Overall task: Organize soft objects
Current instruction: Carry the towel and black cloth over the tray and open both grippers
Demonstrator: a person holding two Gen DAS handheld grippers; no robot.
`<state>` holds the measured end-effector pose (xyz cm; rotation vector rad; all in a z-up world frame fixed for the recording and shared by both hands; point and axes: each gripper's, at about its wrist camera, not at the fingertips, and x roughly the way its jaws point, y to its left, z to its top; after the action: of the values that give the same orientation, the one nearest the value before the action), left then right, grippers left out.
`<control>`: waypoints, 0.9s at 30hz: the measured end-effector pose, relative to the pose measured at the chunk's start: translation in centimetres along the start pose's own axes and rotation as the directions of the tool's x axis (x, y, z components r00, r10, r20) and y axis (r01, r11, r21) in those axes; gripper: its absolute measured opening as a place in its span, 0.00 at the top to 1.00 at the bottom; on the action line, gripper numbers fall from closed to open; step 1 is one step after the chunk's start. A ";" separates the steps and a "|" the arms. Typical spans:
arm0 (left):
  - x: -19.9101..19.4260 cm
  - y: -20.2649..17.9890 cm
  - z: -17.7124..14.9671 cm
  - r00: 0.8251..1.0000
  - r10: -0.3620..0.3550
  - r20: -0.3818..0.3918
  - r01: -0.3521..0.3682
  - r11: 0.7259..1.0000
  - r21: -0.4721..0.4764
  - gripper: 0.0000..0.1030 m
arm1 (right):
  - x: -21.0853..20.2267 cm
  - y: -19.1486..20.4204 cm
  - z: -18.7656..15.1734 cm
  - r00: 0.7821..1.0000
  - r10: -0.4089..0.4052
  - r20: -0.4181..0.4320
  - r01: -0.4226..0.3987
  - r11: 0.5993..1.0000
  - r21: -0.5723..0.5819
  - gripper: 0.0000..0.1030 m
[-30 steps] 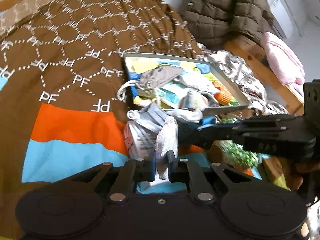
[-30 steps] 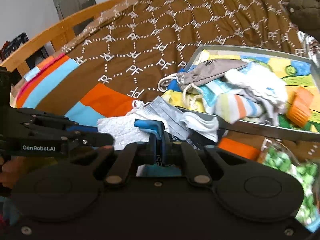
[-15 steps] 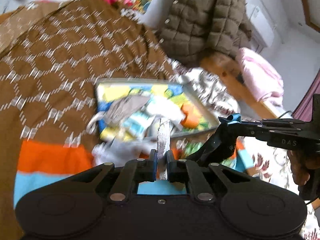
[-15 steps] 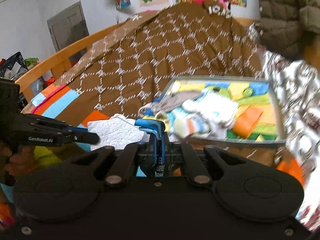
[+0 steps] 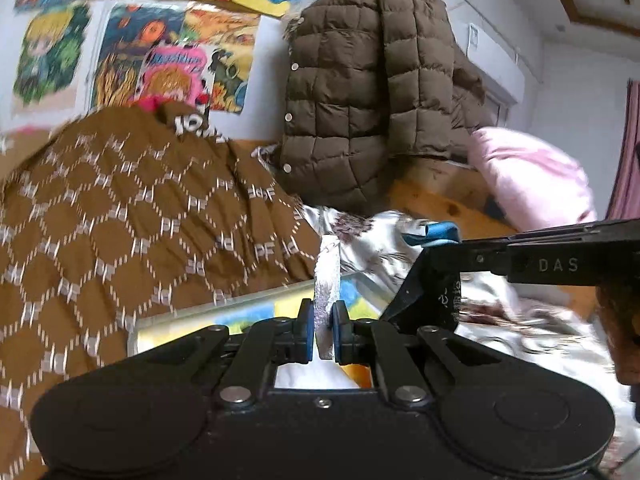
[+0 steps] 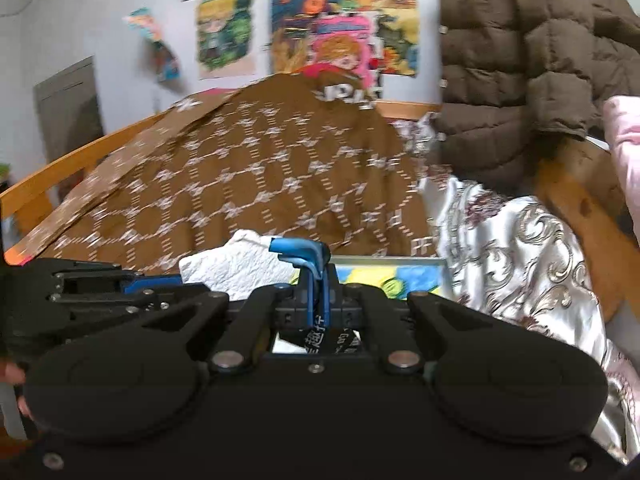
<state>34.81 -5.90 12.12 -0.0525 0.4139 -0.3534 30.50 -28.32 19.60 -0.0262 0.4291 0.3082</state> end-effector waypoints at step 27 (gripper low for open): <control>10.5 -6.2 -4.8 0.974 0.045 -0.224 -0.034 0.998 0.055 0.90 | 6.2 -8.7 -11.0 0.948 -0.037 -0.315 0.094 0.981 0.170 0.90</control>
<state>39.81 -15.29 4.42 0.0461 0.6292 -0.3314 33.95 -35.78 6.71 0.0918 0.7679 0.1972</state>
